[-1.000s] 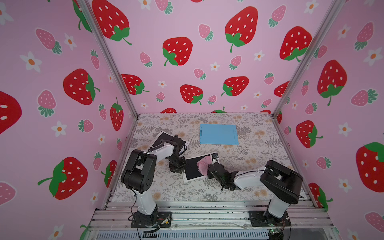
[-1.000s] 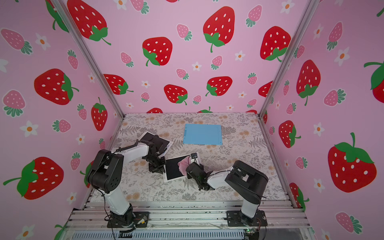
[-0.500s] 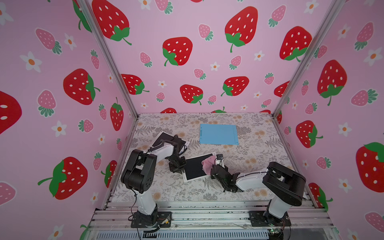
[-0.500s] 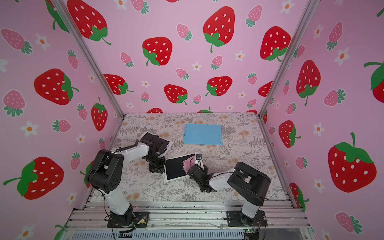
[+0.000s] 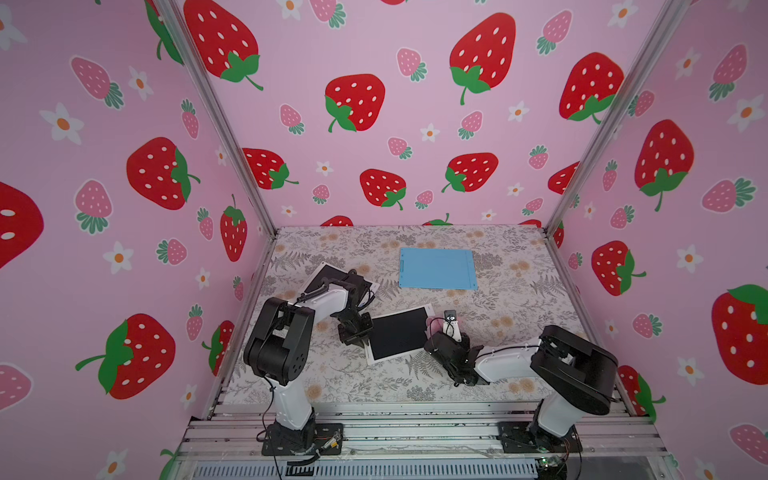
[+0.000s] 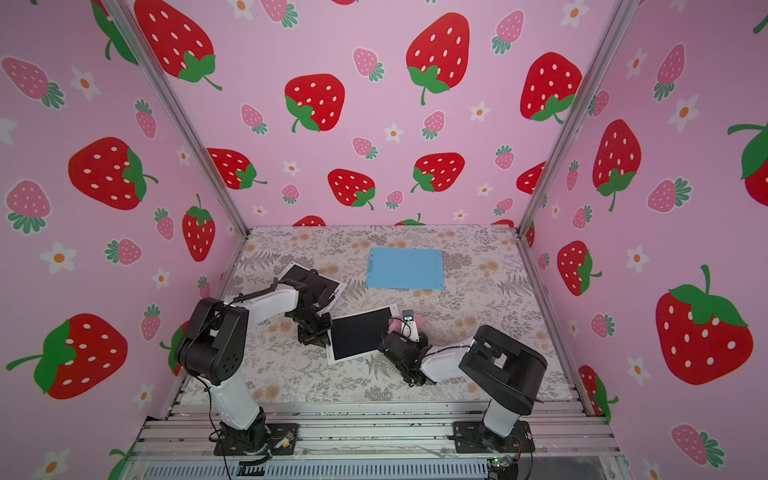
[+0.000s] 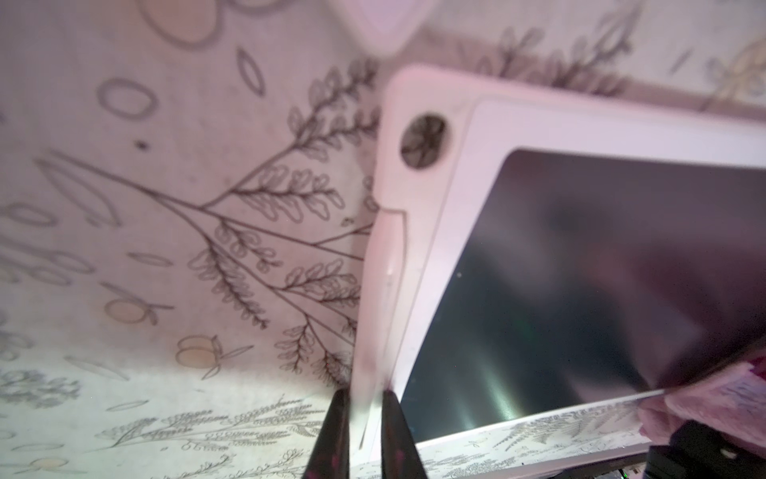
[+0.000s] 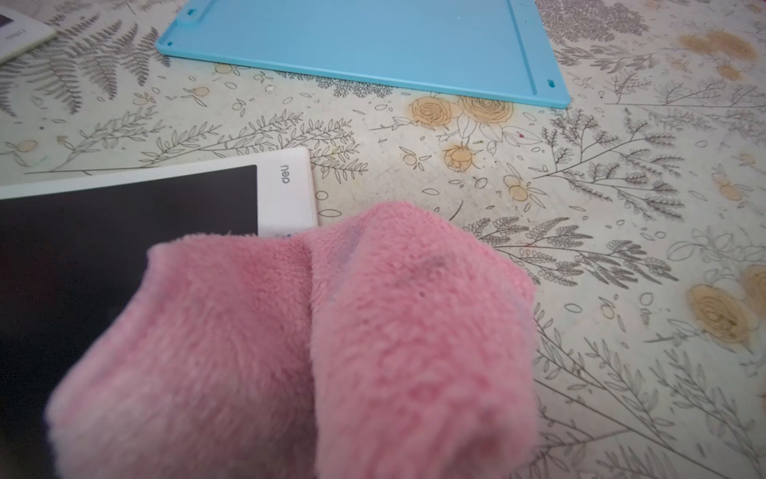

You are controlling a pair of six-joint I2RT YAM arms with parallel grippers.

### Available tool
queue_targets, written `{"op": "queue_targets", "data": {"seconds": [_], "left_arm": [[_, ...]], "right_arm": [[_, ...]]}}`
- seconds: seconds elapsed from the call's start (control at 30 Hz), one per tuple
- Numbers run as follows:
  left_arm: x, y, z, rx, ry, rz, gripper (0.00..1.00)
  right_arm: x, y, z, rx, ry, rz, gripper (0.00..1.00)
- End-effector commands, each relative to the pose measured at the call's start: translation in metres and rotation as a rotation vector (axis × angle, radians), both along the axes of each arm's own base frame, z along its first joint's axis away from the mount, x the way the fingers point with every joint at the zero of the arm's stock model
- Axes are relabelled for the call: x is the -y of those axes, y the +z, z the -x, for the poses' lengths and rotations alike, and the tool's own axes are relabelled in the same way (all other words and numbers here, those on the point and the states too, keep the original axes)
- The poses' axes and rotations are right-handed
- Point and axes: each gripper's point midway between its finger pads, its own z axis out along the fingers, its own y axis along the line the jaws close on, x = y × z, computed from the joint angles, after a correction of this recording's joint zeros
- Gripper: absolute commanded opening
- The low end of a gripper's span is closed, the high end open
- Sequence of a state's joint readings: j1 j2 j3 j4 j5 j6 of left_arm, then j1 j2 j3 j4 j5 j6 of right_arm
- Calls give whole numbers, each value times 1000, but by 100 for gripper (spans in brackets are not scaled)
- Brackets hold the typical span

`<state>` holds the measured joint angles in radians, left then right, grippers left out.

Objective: Wipe the drawing tablet
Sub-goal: Wipe the dirt from the drawing tablet.

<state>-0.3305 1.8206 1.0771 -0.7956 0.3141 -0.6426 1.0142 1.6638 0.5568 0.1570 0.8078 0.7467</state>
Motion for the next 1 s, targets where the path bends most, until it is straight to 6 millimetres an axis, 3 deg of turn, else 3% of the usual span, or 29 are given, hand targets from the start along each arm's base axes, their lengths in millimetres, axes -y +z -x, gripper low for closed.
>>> {"op": "queue_targets", "data": {"seconds": [0.0,0.13,0.27,0.43,0.53,0.63,0.77,0.97], "left_arm": [[-36,-57,20,-66,-28,-224,12],[-34,-58,21,-68,-29,-223,12],[-34,-55,18,-62,-33,-224,12],[-34,-54,16,-55,-36,-224,12],[-33,-54,16,-52,-34,-221,12],[-32,-55,14,-49,-32,-217,12],[-30,-54,12,-43,-30,-211,12],[-30,-55,11,-42,-30,-210,12]], "right_arm": [[41,-36,30,-184,6,70,0],[32,-11,24,-132,36,75,0],[33,28,12,-42,-8,20,0],[73,53,6,1,-128,-38,0],[97,54,6,-2,-179,-39,0],[100,55,4,-1,-187,-51,0],[75,65,-7,15,-119,-75,0],[-14,77,-16,54,115,-58,0]]}}
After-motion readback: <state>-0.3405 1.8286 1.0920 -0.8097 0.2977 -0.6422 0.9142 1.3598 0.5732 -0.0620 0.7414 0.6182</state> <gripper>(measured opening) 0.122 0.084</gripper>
